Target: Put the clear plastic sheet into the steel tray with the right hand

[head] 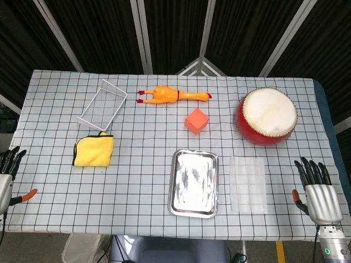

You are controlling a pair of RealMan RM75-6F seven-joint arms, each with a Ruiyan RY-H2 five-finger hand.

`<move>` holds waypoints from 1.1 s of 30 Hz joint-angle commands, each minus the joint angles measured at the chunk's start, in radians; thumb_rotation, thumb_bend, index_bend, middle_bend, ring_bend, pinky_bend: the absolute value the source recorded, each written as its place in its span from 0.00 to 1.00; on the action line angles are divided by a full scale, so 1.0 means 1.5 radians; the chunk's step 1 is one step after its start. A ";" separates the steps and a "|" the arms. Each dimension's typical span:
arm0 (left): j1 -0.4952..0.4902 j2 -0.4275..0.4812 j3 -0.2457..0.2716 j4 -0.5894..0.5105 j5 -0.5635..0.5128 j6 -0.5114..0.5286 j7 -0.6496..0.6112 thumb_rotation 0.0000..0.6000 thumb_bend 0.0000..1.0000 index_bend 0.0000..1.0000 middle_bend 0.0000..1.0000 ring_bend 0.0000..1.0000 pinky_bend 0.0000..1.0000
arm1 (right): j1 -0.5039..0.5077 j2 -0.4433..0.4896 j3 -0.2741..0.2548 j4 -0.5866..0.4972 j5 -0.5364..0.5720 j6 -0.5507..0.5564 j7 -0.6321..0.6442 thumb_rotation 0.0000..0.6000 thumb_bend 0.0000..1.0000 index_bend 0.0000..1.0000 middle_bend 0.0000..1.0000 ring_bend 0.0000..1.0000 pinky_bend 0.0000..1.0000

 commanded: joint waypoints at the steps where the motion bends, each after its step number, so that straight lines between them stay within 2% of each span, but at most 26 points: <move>1: 0.000 0.000 0.000 0.000 0.000 0.000 0.000 1.00 0.00 0.00 0.00 0.00 0.00 | 0.000 0.000 -0.001 0.000 -0.001 0.000 -0.001 1.00 0.49 0.00 0.00 0.00 0.00; 11: -0.001 0.001 -0.003 0.000 0.006 0.007 -0.006 1.00 0.00 0.00 0.00 0.00 0.00 | -0.001 -0.010 -0.017 -0.011 -0.008 -0.014 -0.024 1.00 0.49 0.00 0.00 0.00 0.00; 21: -0.006 0.006 -0.011 -0.010 0.004 0.006 -0.013 1.00 0.00 0.00 0.00 0.00 0.00 | 0.001 -0.073 -0.056 -0.031 -0.017 -0.061 -0.134 1.00 0.48 0.00 0.00 0.00 0.00; 33: -0.010 0.010 -0.011 -0.022 0.002 0.000 -0.009 1.00 0.00 0.00 0.00 0.00 0.00 | 0.000 -0.123 -0.070 0.005 0.023 -0.104 -0.211 1.00 0.48 0.00 0.00 0.00 0.00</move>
